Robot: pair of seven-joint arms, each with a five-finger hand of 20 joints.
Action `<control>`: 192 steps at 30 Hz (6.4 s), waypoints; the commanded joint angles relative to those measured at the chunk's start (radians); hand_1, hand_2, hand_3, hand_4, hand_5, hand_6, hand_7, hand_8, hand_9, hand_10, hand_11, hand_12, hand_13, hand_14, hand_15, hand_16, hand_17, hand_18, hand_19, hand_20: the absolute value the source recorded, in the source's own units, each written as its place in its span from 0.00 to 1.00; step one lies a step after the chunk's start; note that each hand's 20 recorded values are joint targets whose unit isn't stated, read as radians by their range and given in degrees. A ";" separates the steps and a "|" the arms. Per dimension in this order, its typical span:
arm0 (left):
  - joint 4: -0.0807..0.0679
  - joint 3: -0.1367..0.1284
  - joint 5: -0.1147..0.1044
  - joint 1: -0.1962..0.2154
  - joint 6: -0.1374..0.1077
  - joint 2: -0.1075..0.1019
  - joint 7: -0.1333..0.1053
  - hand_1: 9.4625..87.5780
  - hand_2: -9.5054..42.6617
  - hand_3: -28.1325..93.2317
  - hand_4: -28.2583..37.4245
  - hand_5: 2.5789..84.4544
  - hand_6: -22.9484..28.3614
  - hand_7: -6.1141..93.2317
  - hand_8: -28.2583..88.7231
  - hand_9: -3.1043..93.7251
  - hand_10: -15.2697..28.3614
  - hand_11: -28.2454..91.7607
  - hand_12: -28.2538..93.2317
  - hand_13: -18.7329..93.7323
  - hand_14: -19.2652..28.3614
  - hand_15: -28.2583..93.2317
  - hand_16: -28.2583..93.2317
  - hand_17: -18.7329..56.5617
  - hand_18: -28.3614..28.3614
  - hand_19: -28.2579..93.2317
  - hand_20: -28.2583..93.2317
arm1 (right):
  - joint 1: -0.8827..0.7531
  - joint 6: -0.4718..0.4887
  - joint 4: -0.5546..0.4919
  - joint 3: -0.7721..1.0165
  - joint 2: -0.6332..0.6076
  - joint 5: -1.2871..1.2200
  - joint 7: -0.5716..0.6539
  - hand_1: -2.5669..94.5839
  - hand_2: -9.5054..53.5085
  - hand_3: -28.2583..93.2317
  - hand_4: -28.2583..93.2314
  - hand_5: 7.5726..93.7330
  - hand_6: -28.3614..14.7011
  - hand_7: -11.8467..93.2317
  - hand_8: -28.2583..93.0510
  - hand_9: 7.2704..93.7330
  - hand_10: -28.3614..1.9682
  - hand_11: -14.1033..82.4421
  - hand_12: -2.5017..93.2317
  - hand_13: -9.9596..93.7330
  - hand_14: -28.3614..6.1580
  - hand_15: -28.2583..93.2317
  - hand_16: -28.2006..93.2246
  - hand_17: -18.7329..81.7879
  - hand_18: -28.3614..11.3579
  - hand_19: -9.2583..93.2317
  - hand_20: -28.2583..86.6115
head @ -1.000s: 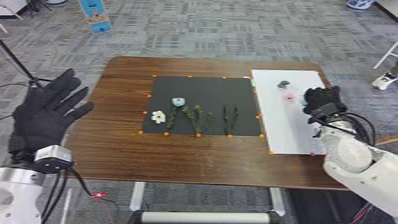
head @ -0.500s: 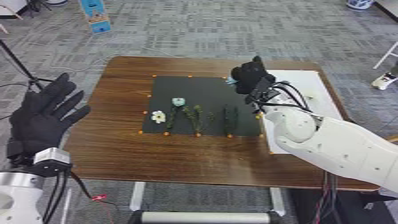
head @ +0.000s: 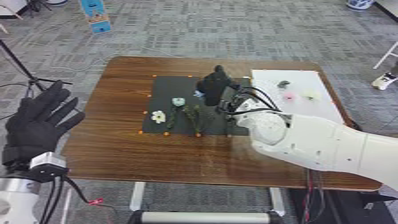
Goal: Arrange flowers
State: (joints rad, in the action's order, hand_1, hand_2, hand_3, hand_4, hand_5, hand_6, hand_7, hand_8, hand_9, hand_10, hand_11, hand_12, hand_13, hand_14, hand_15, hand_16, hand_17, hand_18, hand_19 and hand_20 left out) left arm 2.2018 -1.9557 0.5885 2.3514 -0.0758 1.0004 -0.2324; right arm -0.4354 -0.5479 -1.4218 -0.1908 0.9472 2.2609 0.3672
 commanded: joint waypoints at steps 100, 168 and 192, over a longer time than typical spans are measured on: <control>0.010 0.015 0.002 -0.009 -0.001 -0.011 0.014 0.16 0.03 0.77 0.00 0.30 0.49 0.21 0.17 0.26 0.57 0.34 0.36 0.33 0.68 0.32 0.28 0.10 0.89 0.56 0.30 | -0.013 0.250 0.162 0.260 -0.127 0.006 0.161 0.33 0.00 0.91 0.00 0.20 0.50 0.26 0.17 0.19 0.47 0.27 0.28 0.31 0.43 0.66 0.37 0.29 0.22 0.68 0.63; 0.014 -0.008 0.002 0.007 0.018 -0.011 0.024 0.16 0.04 0.77 0.00 0.30 0.49 0.21 0.17 0.26 0.58 0.34 0.36 0.33 0.69 0.32 0.28 0.10 0.89 0.56 0.30 | -0.361 0.363 0.075 0.506 -0.302 -0.009 0.071 0.38 0.00 0.96 0.00 0.49 0.71 0.46 0.09 0.56 0.66 0.49 0.29 0.54 0.61 0.79 0.46 0.35 0.26 0.76 0.68; 0.021 -0.014 0.003 0.010 0.013 -0.009 0.023 0.15 0.05 0.77 0.00 0.30 0.49 0.21 0.17 0.27 0.58 0.34 0.36 0.33 0.69 0.32 0.28 0.10 0.89 0.56 0.30 | -0.265 0.072 -0.004 0.425 -0.252 -0.023 -0.009 0.53 0.00 0.92 0.00 0.71 0.74 0.60 0.29 0.79 0.75 0.48 0.59 0.71 0.70 0.78 0.60 0.45 0.25 0.83 0.70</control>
State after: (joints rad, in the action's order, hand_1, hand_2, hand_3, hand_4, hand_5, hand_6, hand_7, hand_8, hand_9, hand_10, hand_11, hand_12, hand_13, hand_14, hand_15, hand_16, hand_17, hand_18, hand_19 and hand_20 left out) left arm 2.2140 -1.9651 0.5906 2.3562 -0.0672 0.9879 -0.2154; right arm -0.7710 -0.4609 -1.3019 0.2363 0.6577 2.2593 0.4437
